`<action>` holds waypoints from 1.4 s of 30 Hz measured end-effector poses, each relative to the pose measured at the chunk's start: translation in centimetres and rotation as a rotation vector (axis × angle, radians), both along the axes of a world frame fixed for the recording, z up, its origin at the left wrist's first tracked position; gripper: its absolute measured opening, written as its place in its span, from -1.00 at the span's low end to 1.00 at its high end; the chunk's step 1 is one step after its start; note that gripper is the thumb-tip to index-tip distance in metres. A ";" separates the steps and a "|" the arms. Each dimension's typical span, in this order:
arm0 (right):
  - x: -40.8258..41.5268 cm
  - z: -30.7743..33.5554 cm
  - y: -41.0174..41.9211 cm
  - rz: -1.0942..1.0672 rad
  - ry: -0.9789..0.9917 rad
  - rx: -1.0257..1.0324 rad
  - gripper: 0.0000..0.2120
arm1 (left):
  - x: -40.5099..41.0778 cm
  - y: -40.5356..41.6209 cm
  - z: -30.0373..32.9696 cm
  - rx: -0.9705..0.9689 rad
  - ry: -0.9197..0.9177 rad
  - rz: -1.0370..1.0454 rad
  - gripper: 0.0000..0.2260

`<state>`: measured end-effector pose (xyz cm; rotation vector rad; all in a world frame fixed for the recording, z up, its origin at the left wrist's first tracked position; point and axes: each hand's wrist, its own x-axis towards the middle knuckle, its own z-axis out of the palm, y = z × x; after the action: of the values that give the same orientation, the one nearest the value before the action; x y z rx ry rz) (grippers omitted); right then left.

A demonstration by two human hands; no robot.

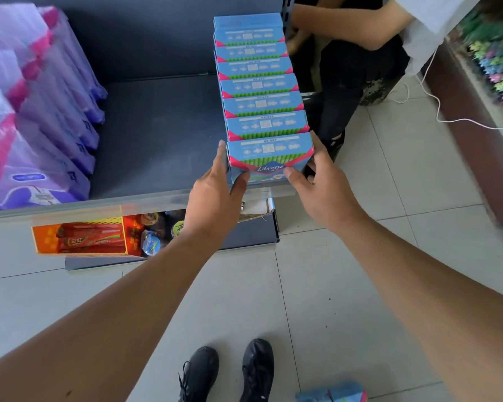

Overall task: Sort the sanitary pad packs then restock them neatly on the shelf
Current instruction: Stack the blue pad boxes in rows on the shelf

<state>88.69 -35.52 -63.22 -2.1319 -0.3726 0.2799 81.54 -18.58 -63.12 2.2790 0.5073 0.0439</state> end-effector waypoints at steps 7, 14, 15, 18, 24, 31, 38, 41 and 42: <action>0.1 -0.6 -0.1 0.042 0.042 -0.007 -0.51 | 0.0 -0.2 0.2 -0.023 -0.011 0.015 -0.55; 0.1 -0.7 0.0 0.051 0.052 -0.039 -0.56 | 0.0 0.1 0.2 -0.010 0.009 0.010 -0.56; 0.1 -0.8 0.1 0.048 0.049 -0.042 -0.56 | 0.0 0.1 0.2 -0.005 0.014 0.008 -0.55; 0.0 -0.7 0.2 0.041 0.046 -0.042 -0.57 | 0.1 0.3 0.3 -0.013 0.014 0.005 -0.57; 0.4 -0.9 0.1 0.041 0.061 -0.031 -0.56 | 0.1 0.4 0.0 0.007 0.015 -0.008 -0.57; 0.3 -0.9 -0.1 0.044 0.056 -0.046 -0.57 | -0.1 0.4 -0.2 0.037 -0.015 -0.031 -0.55; -0.2 -0.2 -0.1 0.039 0.070 -0.083 -0.55 | -0.3 0.5 -0.6 0.036 0.009 -0.046 -0.50; -1.1 0.1 -0.3 0.016 0.059 -0.096 -0.51 | -1.0 0.1 -0.5 0.007 0.050 -0.027 -0.37; -1.5 0.3 -0.5 -0.002 0.044 -0.111 -0.50 | -1.5 -0.1 -0.3 0.003 0.051 -0.012 -0.35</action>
<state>87.21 -36.04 -62.94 -2.2308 -0.3363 0.3538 80.04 -18.63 -63.46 2.2905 0.5206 -0.0191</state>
